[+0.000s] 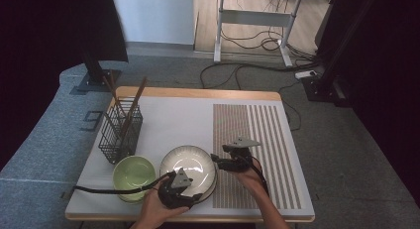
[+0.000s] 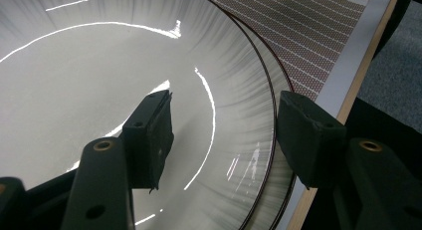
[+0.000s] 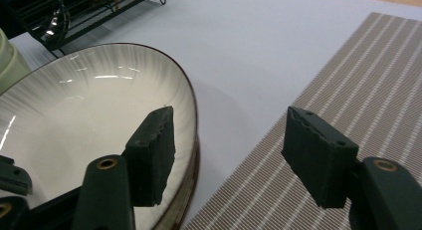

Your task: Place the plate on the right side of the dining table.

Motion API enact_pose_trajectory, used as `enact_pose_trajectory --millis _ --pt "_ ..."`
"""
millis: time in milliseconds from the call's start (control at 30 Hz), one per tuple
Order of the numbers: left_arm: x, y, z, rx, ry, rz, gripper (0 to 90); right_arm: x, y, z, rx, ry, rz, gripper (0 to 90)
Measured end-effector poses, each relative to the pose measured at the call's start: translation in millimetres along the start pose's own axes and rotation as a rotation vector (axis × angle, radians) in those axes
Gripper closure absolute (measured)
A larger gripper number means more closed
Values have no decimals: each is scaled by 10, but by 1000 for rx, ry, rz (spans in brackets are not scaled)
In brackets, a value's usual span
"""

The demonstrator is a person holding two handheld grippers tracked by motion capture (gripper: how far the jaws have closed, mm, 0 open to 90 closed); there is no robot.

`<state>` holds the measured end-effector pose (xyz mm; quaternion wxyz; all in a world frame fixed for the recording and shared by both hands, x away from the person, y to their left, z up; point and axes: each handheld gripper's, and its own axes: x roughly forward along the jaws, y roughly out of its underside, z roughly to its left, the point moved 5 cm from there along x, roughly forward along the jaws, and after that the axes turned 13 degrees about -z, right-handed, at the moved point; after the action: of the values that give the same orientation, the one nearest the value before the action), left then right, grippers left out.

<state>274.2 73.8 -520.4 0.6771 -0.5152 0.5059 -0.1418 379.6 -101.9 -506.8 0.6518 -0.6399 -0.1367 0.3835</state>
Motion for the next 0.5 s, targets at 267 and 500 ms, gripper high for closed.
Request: enact_pose_trajectory --millis 267,500 --pt "2 0 -2 -5 2 0 400 111 14 77 7 -26 12 401" --pt "6 3 -11 -15 11 1 399 174 19 95 14 -41 13 436"
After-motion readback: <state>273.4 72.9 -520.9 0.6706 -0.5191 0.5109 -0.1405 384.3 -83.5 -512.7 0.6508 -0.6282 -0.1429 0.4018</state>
